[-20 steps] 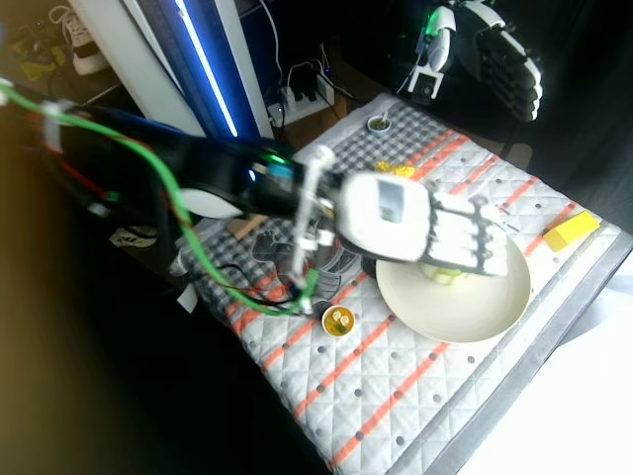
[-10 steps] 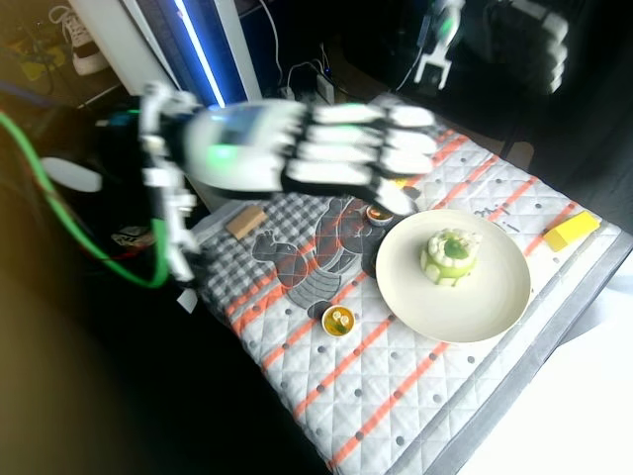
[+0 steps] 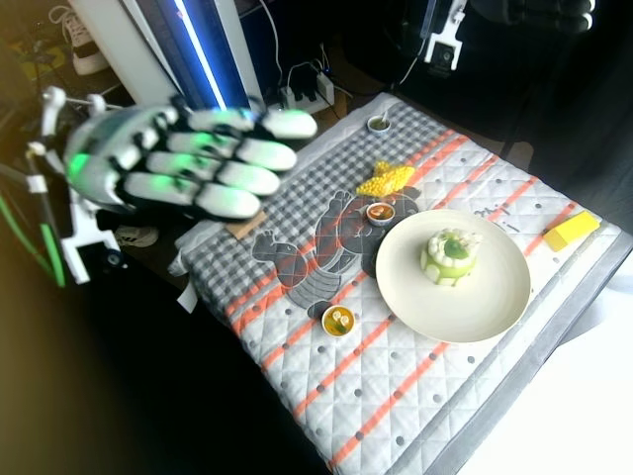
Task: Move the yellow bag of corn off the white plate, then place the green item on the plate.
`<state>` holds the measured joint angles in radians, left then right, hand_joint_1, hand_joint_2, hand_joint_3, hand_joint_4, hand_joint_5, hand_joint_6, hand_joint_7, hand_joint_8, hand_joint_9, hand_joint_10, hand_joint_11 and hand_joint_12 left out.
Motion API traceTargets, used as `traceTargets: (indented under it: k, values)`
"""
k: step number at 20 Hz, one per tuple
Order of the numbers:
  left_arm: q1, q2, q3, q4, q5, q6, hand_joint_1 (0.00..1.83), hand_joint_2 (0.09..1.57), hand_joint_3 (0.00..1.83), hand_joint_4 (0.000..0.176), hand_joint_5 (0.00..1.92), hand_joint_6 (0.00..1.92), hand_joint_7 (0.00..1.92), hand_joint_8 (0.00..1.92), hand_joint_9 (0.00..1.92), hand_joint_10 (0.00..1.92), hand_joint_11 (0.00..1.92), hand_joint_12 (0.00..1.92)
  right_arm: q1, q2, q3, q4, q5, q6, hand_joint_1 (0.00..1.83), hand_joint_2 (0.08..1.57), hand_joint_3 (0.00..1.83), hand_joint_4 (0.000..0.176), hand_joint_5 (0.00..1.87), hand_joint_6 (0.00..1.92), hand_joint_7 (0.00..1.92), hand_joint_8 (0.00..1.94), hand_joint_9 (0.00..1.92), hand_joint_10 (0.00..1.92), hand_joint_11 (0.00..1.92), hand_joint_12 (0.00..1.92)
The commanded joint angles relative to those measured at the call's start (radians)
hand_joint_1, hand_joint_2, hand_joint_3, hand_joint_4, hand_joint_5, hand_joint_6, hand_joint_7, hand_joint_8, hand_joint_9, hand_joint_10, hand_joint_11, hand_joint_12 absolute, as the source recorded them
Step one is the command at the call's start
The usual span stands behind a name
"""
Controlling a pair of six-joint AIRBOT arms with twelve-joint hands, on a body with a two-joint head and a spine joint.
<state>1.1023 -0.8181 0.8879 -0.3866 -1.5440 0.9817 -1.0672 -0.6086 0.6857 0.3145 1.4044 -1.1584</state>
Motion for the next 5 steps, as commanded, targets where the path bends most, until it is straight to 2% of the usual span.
traceTargets:
  k: [1, 2, 3, 4, 5]
  values:
    - [-0.005, 0.008, 0.006, 0.009, -0.164, -0.01, 0.27, 1.27, 0.02, 0.176, 0.0, 0.0, 0.0, 0.0, 0.0, 0.0, 0.0, 0.0, 0.0, 0.011, 0.003, 0.009, 0.199, 0.011, 0.45, 1.12, 0.0, 0.054, 0.0, 0.0, 0.0, 0.0, 0.0, 0.0, 0.0, 0.0]
    - [-0.004, 0.01, 0.006, 0.009, -0.183, -0.01, 0.33, 1.26, 0.01, 0.176, 0.0, 0.0, 0.0, 0.0, 0.0, 0.0, 0.0, 0.0, -0.016, 0.013, 0.007, 0.009, 0.233, 0.031, 0.48, 1.13, 0.0, 0.056, 0.0, 0.0, 0.0, 0.0, 0.0, 0.0, 0.0, 0.0]
    - [-0.004, 0.02, 0.004, 0.017, -0.187, -0.013, 0.32, 1.24, 0.0, 0.176, 0.0, 0.0, 0.0, 0.0, 0.0, 0.0, 0.0, 0.0, -0.022, 0.013, 0.011, 0.009, 0.265, 0.045, 0.49, 1.16, 0.01, 0.067, 0.0, 0.0, 0.0, 0.0, 0.0, 0.0, 0.0, 0.0]
    - [-0.01, 0.02, 0.008, 0.026, -0.187, -0.013, 0.31, 1.23, 0.0, 0.176, 0.0, 0.0, 0.0, 0.0, 0.0, 0.0, 0.0, 0.0, -0.024, 0.015, 0.011, 0.009, 0.282, 0.045, 0.5, 1.15, 0.0, 0.063, 0.0, 0.0, 0.0, 0.0, 0.0, 0.0, 0.0, 0.0]
    - [-0.024, 0.016, 0.015, 0.035, -0.187, -0.013, 0.34, 1.22, 0.0, 0.176, 0.0, 0.0, 0.0, 0.0, 0.0, 0.0, 0.0, 0.0, -0.026, 0.015, 0.014, 0.009, 0.303, 0.045, 0.44, 1.15, 0.01, 0.083, 0.0, 0.0, 0.0, 0.0, 0.0, 0.0, 0.0, 0.0]
